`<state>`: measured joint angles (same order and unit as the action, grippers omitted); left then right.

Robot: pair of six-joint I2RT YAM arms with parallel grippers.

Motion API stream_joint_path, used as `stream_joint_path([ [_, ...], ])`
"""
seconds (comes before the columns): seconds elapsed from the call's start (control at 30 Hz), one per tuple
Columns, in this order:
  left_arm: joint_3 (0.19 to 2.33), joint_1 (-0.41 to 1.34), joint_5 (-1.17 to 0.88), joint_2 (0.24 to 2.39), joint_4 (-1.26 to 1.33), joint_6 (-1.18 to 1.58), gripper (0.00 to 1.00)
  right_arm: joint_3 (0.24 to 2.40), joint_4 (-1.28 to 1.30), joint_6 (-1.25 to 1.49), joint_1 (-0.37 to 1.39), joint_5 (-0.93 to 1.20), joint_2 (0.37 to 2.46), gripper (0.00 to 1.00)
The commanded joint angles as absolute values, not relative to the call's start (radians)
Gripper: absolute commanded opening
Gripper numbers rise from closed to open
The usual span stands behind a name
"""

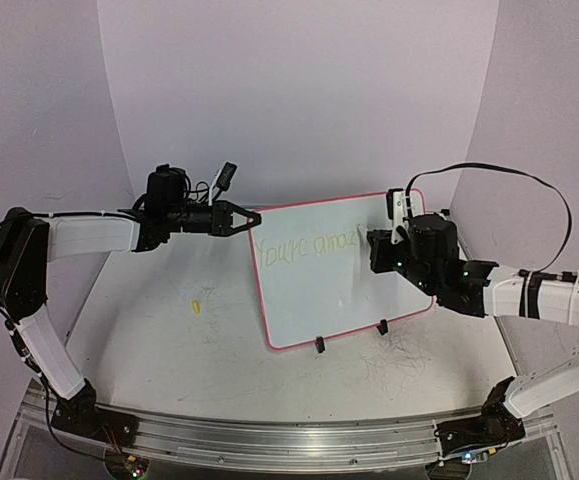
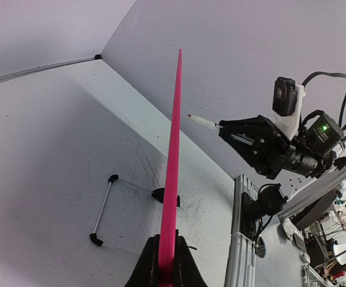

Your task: Write a sentence on the whiteboard

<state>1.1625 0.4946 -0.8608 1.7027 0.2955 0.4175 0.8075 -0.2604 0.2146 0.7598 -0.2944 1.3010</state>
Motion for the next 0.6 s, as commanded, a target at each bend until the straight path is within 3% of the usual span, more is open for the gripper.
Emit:
stream_joint_path([
  [0.0, 1.16, 0.493, -0.841, 1.672, 0.267, 0.406, 0.0, 0.809, -0.267, 0.221, 0.755, -0.293, 1.314, 0.0],
  [0.57, 1.16, 0.494, -0.841, 1.67, 0.267, 0.405, 0.0, 0.794, -0.261, 0.227, 0.756, -0.311, 1.333, 0.0],
])
